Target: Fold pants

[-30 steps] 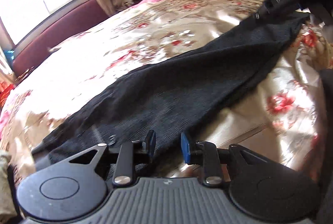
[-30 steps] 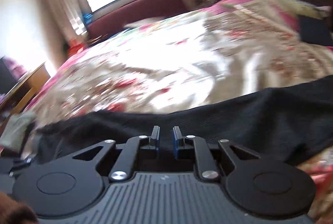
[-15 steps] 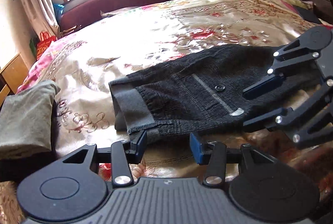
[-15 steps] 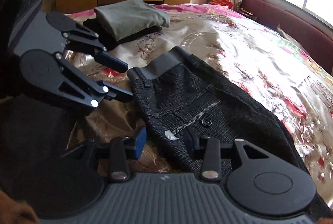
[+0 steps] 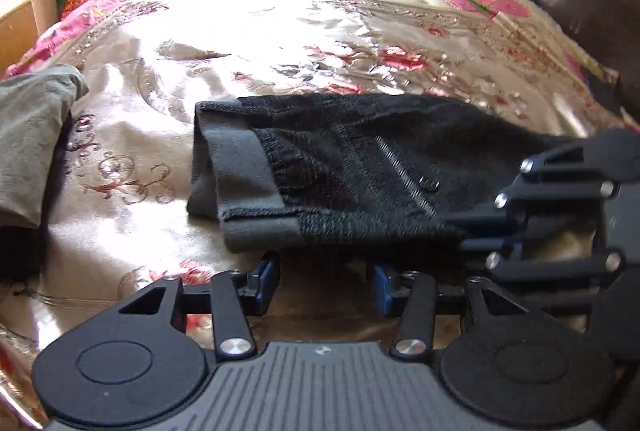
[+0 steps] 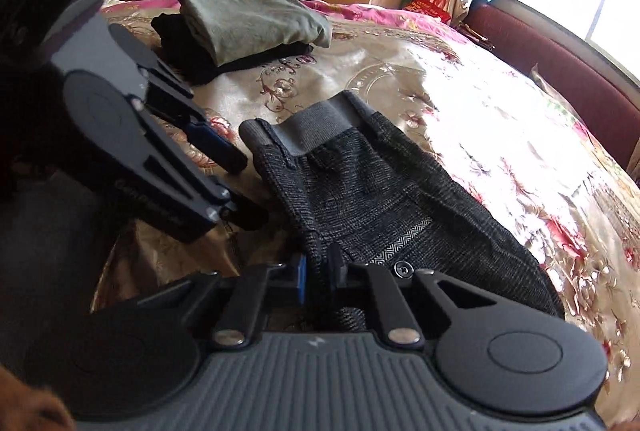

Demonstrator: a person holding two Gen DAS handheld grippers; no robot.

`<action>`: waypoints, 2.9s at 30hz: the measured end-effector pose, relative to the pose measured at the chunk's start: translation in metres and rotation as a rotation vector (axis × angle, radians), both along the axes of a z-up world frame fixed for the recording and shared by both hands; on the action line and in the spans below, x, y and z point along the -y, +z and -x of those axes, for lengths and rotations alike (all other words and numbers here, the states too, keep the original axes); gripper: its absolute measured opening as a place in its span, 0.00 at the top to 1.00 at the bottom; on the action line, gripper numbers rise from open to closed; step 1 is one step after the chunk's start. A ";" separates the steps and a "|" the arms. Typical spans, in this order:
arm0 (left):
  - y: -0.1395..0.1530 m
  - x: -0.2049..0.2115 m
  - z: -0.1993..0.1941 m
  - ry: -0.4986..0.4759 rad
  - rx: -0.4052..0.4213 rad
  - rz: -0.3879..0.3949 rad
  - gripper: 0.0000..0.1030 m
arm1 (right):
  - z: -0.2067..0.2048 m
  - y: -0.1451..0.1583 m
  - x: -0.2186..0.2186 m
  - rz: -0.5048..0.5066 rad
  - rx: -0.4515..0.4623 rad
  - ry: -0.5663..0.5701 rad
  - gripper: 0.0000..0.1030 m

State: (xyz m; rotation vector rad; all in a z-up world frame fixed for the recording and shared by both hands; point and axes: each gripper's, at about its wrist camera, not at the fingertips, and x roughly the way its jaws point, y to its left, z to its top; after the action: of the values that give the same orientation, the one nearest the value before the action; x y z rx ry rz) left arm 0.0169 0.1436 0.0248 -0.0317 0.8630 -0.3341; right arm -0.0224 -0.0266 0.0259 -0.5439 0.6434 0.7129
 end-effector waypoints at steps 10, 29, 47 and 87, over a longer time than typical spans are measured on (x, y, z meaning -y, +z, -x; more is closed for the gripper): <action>0.006 -0.015 -0.017 0.054 -0.079 0.101 0.39 | 0.010 -0.004 0.003 0.010 0.043 0.029 0.92; 0.019 0.024 0.011 -0.107 0.168 -0.417 0.38 | 0.007 -0.009 0.013 -0.063 0.016 0.012 0.92; -0.009 0.063 0.014 -0.424 0.379 -0.761 0.49 | -0.019 0.026 0.024 -0.163 -0.117 -0.081 0.92; -0.003 0.022 0.000 -0.207 0.423 -0.852 0.60 | -0.066 0.012 0.103 -0.286 -0.113 -0.442 0.79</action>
State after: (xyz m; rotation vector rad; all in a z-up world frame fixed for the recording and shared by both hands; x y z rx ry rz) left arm 0.0169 0.1221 0.0220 0.8945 0.5307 -0.1347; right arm 0.0434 -0.1299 0.0374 -0.0893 0.7221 0.4078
